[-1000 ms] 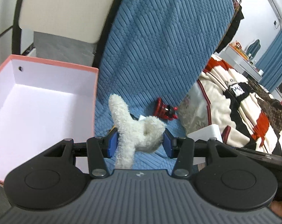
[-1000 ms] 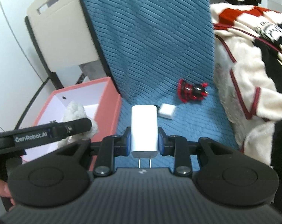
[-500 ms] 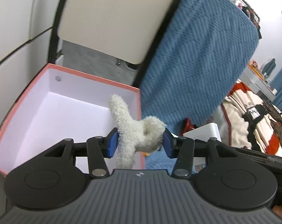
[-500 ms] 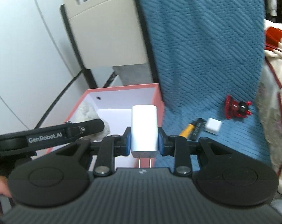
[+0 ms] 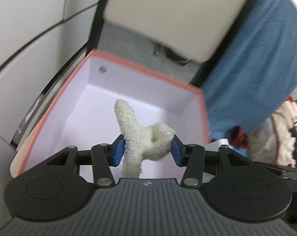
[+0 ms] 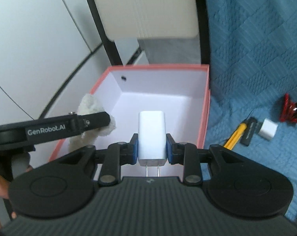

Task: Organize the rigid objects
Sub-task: 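Carry the white toy and white charger with both tools into the pink box, then open left tool to drop the toy while right tool releases the charger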

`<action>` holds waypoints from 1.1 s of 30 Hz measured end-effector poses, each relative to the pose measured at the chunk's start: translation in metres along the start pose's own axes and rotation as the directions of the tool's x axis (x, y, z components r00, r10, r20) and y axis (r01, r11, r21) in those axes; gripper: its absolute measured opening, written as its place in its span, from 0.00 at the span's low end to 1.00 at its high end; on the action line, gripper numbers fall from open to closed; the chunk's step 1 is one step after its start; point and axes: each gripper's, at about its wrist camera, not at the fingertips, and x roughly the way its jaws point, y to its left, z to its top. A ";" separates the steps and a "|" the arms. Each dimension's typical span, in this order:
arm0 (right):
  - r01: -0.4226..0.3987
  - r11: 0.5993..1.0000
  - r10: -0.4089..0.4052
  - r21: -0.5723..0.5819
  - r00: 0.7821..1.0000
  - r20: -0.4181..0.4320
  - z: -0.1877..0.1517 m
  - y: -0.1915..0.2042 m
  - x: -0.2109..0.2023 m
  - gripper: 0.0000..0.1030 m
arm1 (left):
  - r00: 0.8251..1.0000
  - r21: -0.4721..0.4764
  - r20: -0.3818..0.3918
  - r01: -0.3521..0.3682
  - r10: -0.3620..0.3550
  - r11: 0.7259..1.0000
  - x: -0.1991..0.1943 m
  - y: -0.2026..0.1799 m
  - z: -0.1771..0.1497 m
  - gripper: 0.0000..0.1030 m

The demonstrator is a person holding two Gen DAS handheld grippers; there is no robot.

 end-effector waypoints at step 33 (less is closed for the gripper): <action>-0.044 0.999 0.039 -0.029 0.988 -0.151 0.002 0.004 0.056 0.33 | 0.996 -0.032 -0.028 -0.084 0.083 0.996 0.024 0.032 -0.008 0.61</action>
